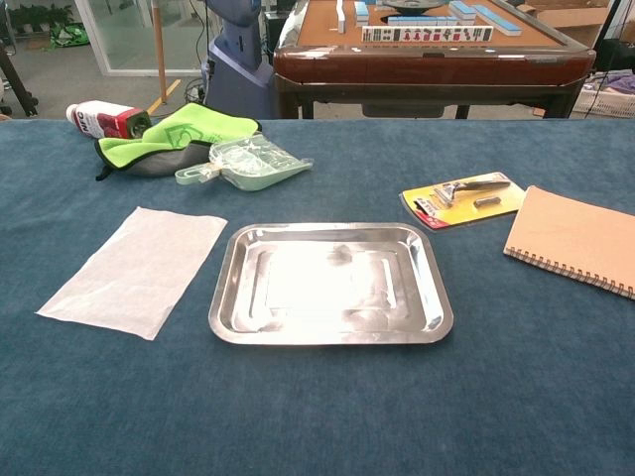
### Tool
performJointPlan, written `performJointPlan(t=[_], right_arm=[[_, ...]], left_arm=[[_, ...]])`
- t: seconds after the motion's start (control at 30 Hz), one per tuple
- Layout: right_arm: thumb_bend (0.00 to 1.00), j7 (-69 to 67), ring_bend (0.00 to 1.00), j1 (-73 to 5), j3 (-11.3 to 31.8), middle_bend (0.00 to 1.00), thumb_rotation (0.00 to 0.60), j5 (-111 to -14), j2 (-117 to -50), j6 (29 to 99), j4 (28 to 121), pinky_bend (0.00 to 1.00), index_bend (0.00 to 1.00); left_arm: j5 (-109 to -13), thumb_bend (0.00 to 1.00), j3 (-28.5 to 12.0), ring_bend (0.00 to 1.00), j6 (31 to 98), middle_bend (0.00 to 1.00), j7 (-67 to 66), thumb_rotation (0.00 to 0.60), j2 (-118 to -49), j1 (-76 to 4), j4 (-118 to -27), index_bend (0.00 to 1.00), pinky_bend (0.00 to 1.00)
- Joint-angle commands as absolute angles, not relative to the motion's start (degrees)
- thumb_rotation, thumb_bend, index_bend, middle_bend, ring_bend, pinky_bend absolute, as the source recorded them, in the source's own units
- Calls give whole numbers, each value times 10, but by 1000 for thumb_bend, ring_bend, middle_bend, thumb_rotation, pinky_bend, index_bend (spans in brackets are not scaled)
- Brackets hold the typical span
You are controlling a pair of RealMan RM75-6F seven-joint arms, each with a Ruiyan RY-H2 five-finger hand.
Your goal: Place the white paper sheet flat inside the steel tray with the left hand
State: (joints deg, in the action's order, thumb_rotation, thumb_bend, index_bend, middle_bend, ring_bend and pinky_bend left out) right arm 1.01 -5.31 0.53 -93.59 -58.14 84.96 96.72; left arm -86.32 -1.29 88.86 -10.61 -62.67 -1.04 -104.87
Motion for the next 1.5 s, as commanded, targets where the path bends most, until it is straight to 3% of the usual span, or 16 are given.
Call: performJointPlan(t=[0.03,0.37,0.7,0.97,1.2,1.5], right_arm=[[200,11,139,-53,6,241,600,-936,-581,850,968,168,172],[200,31,139,-57,19,240,600,-937,-557,861,992,168,173],[196,52,139,-57,25,241,600,-928,-541,862,1022,168,173],[196,55,139,-50,23,241,600,-922,-540,866,1026,168,173],[195,53,139,-51,22,241,600,-920,-541,862,1023,168,173],[194,41,139,-51,23,241,600,-913,-545,856,1011,168,173]], left_arm=[[-863,272,-12,279,887,294,-105,600,-627,-11,-1047,185,205],[-889,272,-3,280,858,294,-82,600,-631,-28,-1014,186,205],[-941,271,2,273,786,294,-27,600,-654,-93,-925,198,202],[-963,211,-4,237,747,294,-6,600,-704,-143,-862,202,201],[-959,211,-14,199,718,273,-46,600,-749,-177,-824,307,159],[-928,211,-13,130,668,206,-73,600,-773,-205,-824,282,91]])
